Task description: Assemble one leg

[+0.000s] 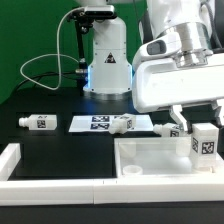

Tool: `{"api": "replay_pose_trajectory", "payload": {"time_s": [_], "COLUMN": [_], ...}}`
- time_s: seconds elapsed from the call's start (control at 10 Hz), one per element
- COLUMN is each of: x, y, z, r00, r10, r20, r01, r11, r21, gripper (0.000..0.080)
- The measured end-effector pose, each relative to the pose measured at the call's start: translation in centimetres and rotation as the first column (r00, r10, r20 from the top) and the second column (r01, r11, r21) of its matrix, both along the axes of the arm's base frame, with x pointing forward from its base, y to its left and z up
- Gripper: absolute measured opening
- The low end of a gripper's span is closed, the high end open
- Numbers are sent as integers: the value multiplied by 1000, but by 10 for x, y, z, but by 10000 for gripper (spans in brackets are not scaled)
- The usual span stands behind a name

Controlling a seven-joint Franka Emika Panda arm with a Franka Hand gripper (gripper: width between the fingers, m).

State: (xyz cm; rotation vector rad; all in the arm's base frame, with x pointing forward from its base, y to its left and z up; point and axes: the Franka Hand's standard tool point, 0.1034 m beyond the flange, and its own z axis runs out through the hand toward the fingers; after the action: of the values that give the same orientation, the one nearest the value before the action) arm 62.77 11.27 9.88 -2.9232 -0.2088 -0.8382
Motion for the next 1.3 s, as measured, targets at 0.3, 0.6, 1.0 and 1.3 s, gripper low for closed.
{"api": "replay_pose_trajectory", "payload": {"time_s": [0.3, 0.6, 1.0, 1.3], "x": [14, 18, 16, 17], "y": [10, 3, -3, -6], "z": [14, -3, -13, -13], "r00": [967, 905, 886, 872], "r10": [-5, -5, -30, -118], "r20": [-257, -425, -462, -476], "r01": [16, 24, 52, 155], "r11": [999, 999, 998, 987], "r21": [41, 41, 36, 40], "gripper": [625, 649, 481, 291]}}
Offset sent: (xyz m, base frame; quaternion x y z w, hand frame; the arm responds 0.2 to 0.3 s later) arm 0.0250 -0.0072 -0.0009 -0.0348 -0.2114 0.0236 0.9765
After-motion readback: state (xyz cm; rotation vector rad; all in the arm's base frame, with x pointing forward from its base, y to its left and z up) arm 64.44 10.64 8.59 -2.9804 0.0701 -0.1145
